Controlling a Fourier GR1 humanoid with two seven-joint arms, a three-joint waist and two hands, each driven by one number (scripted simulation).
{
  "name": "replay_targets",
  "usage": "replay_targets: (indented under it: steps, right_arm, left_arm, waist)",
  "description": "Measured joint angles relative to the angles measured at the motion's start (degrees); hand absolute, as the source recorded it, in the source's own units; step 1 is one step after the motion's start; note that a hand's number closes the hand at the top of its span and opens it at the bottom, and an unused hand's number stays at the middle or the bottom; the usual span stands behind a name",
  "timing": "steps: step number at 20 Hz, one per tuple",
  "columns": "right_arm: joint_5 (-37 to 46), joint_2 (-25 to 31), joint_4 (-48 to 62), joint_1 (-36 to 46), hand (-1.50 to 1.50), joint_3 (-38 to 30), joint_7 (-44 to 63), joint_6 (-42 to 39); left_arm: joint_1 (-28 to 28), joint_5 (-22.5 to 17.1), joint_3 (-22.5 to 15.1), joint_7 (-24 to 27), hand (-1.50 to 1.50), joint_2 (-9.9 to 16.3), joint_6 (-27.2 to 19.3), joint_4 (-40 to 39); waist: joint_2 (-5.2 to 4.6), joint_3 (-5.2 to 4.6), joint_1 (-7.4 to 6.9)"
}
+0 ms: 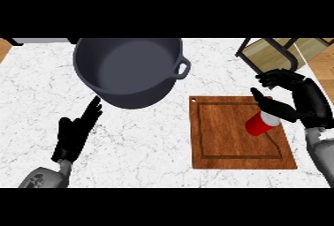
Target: Pick the can from the cutting board and place it in the pot
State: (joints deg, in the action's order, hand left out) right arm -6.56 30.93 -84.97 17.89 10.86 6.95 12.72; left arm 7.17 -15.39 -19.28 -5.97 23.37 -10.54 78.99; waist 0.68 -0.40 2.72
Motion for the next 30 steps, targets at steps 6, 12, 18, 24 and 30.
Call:
replay_targets:
  steps: [6, 12, 18, 24, 30]
  right_arm:
    - [7.80, -2.89, -12.37, -8.15, -1.50, -2.46, -9.17, 14.07]
    - [11.13, 4.49, -26.36, -12.52, -1.50, -3.06, 7.89, 11.44]
    - [7.49, 9.22, -30.70, -8.85, -1.50, -5.01, 28.10, 5.39]
    - [3.64, 7.88, -26.67, -4.94, -1.50, -4.28, 37.69, 0.84]
    - [0.62, 7.38, -19.56, -5.79, -1.50, -0.62, 37.36, -8.11]
  left_arm:
    - [-1.21, -2.28, 0.30, 1.09, 0.00, -0.40, 4.06, -0.78]
    - [-2.41, -2.17, 0.45, 1.85, 0.00, -1.00, 6.02, -0.67]
    - [-1.67, -1.50, 0.31, 1.31, 0.00, -2.07, 6.84, -0.49]
    - [-0.11, -0.41, 1.14, 1.56, 0.00, -2.95, 8.08, -2.37]
    - [-0.90, 0.54, 1.28, 0.61, 0.00, -3.43, 8.05, -0.99]
  waist:
    - [-0.05, 0.29, -0.04]
    - [-0.25, 0.22, -1.18]
    - [-0.49, 0.27, -2.26]
    - [-0.69, 0.36, -2.89]
    - [-0.76, 0.41, -3.21]
